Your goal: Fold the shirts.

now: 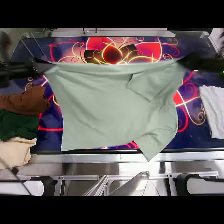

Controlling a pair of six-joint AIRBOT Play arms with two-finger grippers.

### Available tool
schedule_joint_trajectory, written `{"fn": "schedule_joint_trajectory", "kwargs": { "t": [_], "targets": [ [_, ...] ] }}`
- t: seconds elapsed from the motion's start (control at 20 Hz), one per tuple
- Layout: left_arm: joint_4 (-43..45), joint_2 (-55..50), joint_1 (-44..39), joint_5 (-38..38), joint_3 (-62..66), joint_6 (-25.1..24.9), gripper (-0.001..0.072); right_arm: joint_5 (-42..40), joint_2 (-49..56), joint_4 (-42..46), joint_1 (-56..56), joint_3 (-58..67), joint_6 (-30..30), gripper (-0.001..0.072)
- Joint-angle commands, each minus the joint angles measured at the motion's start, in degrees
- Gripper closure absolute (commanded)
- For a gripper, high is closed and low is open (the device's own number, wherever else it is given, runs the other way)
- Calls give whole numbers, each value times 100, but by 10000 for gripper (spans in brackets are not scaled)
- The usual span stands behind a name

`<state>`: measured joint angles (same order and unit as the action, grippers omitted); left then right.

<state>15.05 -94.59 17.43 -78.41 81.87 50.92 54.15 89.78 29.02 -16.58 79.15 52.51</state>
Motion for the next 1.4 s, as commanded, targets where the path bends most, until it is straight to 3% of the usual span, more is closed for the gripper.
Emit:
{"fn": "schedule_joint_trajectory", "kwargs": {
  "t": [0.0,0.15,0.4,0.65,0.85,1.0,1.35],
  "targets": [
    [170,-1989,-205,-151,1226,-50,704,-680,1526,-929,166,122,-645,693],
    [173,-2627,-192,-188,2122,68,705,-673,2164,-1266,140,588,-715,693],
    [245,-2765,-192,-219,2798,212,704,-273,2332,-1235,17,1091,-713,693],
    [1858,-2763,-278,-734,2872,857,705,695,2334,-636,-426,1088,-662,693],
    [2907,-2763,-420,-708,2865,1128,703,916,2358,216,-531,1080,-326,693],
    [3318,-2763,-455,-708,2863,1309,702,916,2448,422,-529,1080,-275,693],
    [3353,-2826,-763,-310,2863,1318,704,682,2492,439,-428,1082,-326,692]
  ]
}}
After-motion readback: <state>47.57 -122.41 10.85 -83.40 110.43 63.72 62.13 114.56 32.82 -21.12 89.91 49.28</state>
